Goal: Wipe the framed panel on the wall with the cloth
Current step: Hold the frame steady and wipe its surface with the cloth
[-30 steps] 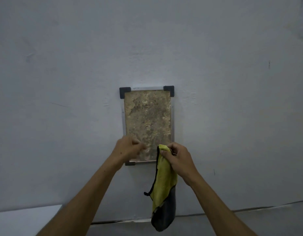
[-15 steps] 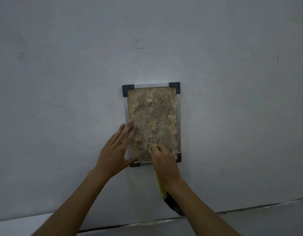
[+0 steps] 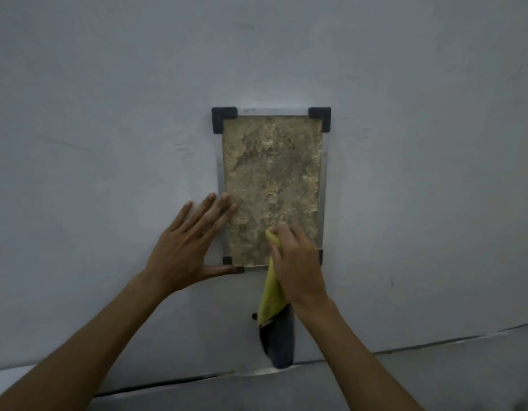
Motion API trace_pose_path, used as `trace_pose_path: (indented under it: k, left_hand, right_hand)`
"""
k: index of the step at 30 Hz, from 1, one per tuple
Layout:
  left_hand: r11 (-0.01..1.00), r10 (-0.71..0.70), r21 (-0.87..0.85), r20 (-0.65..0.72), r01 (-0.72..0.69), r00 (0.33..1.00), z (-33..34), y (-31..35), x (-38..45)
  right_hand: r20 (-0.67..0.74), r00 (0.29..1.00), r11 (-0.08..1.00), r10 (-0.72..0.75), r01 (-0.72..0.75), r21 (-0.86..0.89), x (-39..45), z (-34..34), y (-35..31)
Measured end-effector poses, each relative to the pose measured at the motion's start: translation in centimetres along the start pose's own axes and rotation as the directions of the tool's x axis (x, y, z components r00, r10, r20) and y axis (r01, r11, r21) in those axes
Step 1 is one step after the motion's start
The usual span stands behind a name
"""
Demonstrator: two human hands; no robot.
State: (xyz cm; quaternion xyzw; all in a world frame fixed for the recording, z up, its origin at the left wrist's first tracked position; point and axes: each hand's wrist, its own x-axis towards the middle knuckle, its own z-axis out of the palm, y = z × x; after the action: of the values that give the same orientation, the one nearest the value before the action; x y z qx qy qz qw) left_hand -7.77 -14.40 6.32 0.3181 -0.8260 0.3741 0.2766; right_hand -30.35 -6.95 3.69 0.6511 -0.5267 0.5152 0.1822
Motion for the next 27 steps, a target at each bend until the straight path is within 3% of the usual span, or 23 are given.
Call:
trace_pose_path:
  k: [2,3,7,12,14,17,22,26,27]
  left_hand:
    - [1.0,0.009,-0.007,-0.024,-0.009,1.0,0.5,-0.3,-0.1]
    - [1.0,0.01,-0.004,-0.037,-0.01,0.999,0.8,-0.4,-0.1]
    - [0.999,0.035,0.015,-0.087,-0.034,0.996,1.8,-0.7,-0.2]
    - [0.999,0.04,0.021,-0.139,-0.038,0.989,2.6,-0.8,-0.4]
    - [0.999,0.039,0.033,-0.151,-0.034,0.988,2.6,-0.7,-0.4]
    - [0.999,0.029,0.042,-0.16,-0.022,0.987,2.8,-0.6,-0.5]
    - [0.999,0.021,0.042,-0.158,-0.015,0.987,2.8,-0.5,-0.6]
    - [0.999,0.024,0.043,-0.157,-0.017,0.987,2.7,-0.5,-0.5]
    - [0.999,0.021,0.044,-0.16,-0.014,0.987,2.7,-0.5,-0.5]
  right_hand:
    - [-0.169,0.978,0.992,0.121,-0.114,0.048,-0.1,-0.1,0.2]
    - [-0.193,0.973,0.991,0.129,-0.121,0.048,-0.4,0.2,0.0]
    - [-0.052,0.999,0.999,-0.006,0.008,0.047,-2.2,1.6,-0.4]
    - [-0.283,0.955,0.991,0.087,-0.054,0.121,0.1,0.2,1.4]
    - [-0.246,0.969,0.998,0.01,0.007,0.069,-0.2,0.9,0.9]
    - [-0.077,0.982,0.985,-0.172,0.174,0.015,-1.6,2.0,0.6]
    - [-0.28,0.957,0.99,0.073,-0.034,0.139,-0.8,1.2,1.2]
    - [-0.142,0.984,0.993,-0.11,0.116,0.035,-1.7,2.0,0.7]
    - [-0.145,0.984,0.993,-0.1,0.107,0.043,-1.4,1.6,1.1]
